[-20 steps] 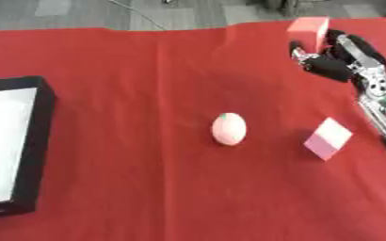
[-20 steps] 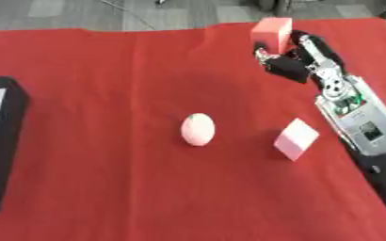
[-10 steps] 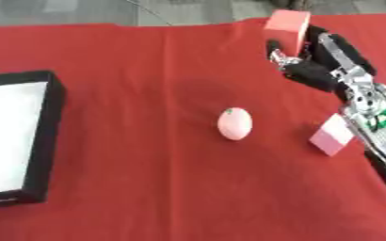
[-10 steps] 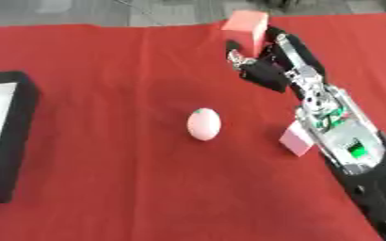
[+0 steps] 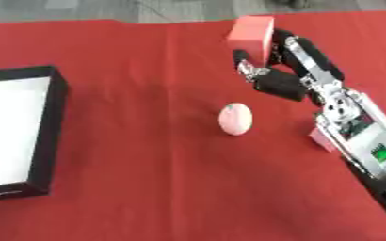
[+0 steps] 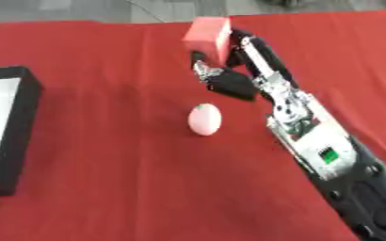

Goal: Pick up the objects with one hand, pass them to the other hand, and then place them into the box on the other side of the table.

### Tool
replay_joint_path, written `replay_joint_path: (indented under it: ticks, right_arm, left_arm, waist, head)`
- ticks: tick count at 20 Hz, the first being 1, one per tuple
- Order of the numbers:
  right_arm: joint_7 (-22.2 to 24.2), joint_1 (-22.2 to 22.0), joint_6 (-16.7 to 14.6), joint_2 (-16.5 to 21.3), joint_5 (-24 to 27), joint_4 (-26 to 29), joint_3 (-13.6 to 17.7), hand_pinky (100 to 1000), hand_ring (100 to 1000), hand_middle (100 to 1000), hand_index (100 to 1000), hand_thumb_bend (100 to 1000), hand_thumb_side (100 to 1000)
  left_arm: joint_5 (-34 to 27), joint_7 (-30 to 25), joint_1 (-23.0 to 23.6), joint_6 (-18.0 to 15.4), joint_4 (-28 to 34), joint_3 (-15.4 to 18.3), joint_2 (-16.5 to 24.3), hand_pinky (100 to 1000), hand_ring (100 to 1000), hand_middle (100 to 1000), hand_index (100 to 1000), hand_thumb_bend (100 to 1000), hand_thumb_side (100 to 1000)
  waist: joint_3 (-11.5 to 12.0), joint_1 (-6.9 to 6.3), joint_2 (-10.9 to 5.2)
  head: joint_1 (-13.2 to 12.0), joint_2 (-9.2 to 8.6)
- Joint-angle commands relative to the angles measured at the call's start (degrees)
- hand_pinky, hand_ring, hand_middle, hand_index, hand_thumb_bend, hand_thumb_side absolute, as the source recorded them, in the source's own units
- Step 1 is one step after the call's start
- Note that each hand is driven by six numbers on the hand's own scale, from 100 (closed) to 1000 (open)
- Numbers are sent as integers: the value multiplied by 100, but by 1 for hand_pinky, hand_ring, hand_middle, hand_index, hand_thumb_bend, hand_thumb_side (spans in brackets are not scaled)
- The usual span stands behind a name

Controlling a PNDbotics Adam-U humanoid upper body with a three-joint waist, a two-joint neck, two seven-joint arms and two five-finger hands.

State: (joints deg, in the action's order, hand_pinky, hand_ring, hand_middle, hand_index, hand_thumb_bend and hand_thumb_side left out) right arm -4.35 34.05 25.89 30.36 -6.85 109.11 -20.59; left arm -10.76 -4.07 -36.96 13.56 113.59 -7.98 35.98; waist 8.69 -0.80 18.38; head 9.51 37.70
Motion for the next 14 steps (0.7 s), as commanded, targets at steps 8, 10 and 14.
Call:
replay_joint_path:
  ticks: [8, 10, 14]
  right_arm:
    - [3, 445, -109, -396, -110, -146, -620, 729, 658, 679, 677, 100, 514]
    - [14, 512, -108, -478, -151, -184, -738, 726, 657, 677, 675, 100, 510]
    - [52, 625, -52, -621, -275, -252, -942, 730, 659, 677, 675, 100, 511]
  left_arm:
    - [160, -657, -590, 363, 70, -553, 619, 865, 909, 815, 775, 279, 668]
    - [244, -830, -714, 480, 60, -687, 654, 864, 909, 815, 777, 278, 671]
    - [354, -1099, -900, 650, 75, -849, 614, 865, 909, 816, 778, 278, 673]
  waist:
    - [23, -70, -223]
    - [26, -77, -229]
    - [37, -87, -238]
  head:
    - [55, 89]
    - [61, 96]
    - [61, 117]
